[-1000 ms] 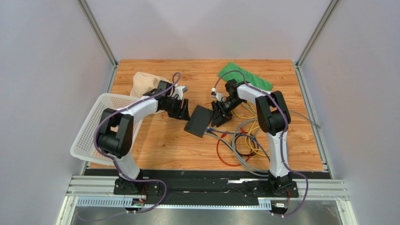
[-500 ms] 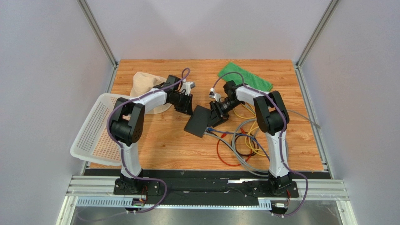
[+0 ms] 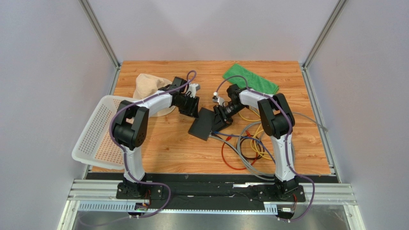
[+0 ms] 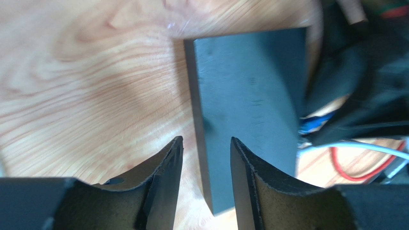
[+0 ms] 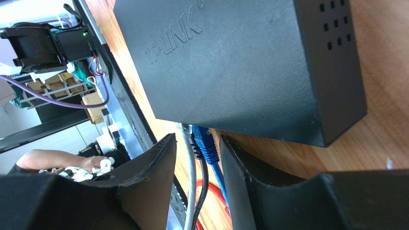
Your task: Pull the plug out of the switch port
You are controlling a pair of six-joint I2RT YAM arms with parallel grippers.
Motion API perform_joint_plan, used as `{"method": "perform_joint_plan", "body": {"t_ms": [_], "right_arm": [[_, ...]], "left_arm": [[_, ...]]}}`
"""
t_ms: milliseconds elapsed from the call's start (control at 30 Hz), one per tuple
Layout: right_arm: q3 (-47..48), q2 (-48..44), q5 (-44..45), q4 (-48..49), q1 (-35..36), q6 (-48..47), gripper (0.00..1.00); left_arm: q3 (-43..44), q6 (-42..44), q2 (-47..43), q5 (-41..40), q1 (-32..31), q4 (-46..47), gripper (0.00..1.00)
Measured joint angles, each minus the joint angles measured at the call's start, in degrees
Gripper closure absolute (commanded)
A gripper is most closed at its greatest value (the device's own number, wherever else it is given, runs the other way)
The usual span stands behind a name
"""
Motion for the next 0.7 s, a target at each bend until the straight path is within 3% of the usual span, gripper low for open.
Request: {"method": "perform_joint_plan", "body": {"t_ms": [67, 133, 167, 300, 700], "right_arm": [[0.0, 0.0, 0.15, 0.07, 0.0, 0.2, 0.53], [0.0, 0.0, 0.24, 0.09, 0.0, 0.35, 0.53], [0.0, 0.02, 0.33, 0.09, 0.0, 0.39, 0.54], [0.02, 0.07, 0.57, 0.11, 0.02, 0.81, 0.54], [1.57, 1.07, 1.77, -1.29, 0.24, 2.58, 0.58]], "left_arm": [[-0.07, -0.31, -2.6, -0.22, 0.0, 0.04, 0.64], [-0.22, -0.57, -5.44, 0.52, 0.0, 0.59, 0.92], [-0.55, -0.72, -6.82, 1.29, 0.0, 1.31, 1.0], [-1.97, -0.44, -8.17, 3.96, -0.26, 3.3, 1.0], [-1.99, -0.66, 1.18, 7.56, -1.2, 4.79, 1.0]]}}
